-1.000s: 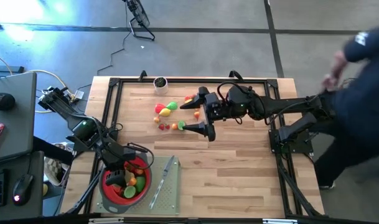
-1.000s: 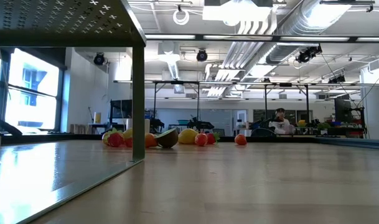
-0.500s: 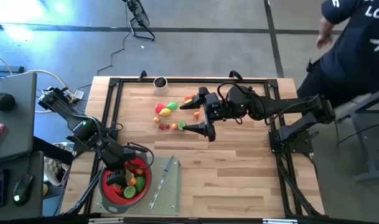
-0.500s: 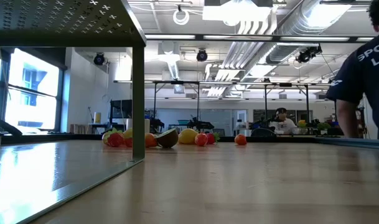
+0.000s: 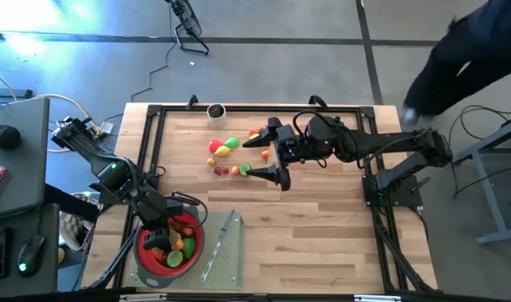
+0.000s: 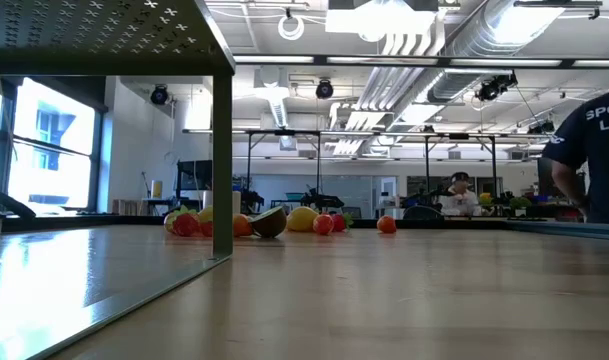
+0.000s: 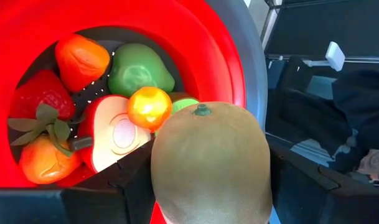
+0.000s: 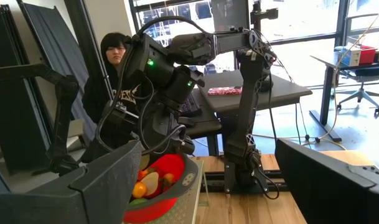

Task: Pick & Place Fruit
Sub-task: Put the kiwi into the red strainer bowl on the shelf

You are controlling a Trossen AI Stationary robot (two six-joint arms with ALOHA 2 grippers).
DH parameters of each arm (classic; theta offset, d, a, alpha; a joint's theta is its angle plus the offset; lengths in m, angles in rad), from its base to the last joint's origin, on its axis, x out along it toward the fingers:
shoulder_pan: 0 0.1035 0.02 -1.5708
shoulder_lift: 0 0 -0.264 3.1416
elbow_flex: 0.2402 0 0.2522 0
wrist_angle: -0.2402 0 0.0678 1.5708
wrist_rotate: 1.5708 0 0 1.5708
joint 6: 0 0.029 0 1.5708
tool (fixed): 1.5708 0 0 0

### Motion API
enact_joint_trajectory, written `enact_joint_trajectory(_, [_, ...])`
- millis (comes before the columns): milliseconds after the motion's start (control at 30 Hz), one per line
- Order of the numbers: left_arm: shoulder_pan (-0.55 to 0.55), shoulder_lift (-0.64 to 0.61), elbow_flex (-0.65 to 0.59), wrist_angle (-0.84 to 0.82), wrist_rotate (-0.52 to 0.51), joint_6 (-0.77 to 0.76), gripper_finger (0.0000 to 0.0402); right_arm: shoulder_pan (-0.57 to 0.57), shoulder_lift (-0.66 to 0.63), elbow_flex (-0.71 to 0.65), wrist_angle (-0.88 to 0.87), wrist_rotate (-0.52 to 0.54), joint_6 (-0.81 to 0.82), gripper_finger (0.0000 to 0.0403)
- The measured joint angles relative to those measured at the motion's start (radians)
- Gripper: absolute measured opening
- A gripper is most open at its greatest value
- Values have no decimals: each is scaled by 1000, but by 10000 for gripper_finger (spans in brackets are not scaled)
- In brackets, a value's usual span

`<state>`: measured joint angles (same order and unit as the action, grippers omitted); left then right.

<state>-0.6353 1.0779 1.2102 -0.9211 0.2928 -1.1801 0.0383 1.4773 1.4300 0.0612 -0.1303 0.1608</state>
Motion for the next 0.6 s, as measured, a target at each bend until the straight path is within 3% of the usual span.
enact_joint_trajectory(600, [0, 0, 0, 5, -15, 6, 248, 0, 0, 0, 0, 0, 0, 362])
